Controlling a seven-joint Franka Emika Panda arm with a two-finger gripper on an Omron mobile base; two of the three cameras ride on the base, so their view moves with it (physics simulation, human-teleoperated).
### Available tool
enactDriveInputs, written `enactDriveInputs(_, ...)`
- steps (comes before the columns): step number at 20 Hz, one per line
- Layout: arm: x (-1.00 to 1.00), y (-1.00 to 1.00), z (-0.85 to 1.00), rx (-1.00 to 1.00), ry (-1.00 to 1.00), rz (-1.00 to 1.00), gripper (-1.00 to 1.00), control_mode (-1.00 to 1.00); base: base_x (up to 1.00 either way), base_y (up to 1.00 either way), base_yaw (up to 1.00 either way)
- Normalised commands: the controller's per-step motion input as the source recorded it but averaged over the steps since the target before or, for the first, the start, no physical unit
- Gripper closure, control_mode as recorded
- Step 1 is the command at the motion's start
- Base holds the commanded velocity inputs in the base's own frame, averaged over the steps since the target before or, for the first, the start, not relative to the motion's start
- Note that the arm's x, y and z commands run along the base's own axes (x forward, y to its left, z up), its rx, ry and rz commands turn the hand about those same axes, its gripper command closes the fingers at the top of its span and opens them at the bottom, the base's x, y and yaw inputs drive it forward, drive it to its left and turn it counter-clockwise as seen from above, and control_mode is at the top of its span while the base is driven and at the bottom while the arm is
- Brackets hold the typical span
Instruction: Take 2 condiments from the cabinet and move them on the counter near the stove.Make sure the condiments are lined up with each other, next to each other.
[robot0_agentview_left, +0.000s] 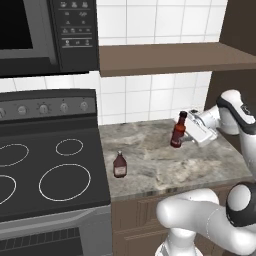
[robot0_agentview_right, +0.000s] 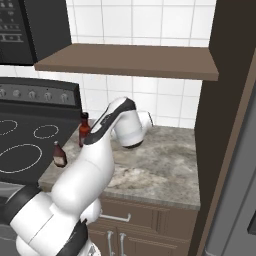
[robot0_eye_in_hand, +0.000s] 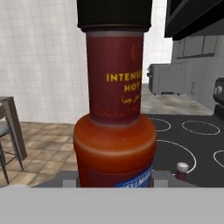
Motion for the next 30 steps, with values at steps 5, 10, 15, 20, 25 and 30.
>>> enactDriveInputs(5,0.0,0.2,-0.26,0.0,-0.02,0.0,1.0,-1.0,0.0,0.0,0.0)
enactDriveInputs(10,0.0,0.16,-0.3,0.0,0.0,0.0,1.0,-1.0,0.0,0.0,0.0)
enactDriveInputs(15,0.0,0.14,-0.22,0.0,-0.02,-0.03,1.0,-1.0,0.0,0.0,0.0)
enactDriveInputs(20,0.0,0.15,-0.19,0.0,-0.05,-0.04,1.0,-1.0,0.0,0.0,0.0)
enactDriveInputs(25,0.0,0.17,-0.25,0.0,-0.01,-0.01,1.0,-1.0,0.0,0.0,0.0)
enactDriveInputs(30,0.0,0.12,-0.24,-0.01,0.0,0.0,1.0,-1.0,0.0,0.0,0.0)
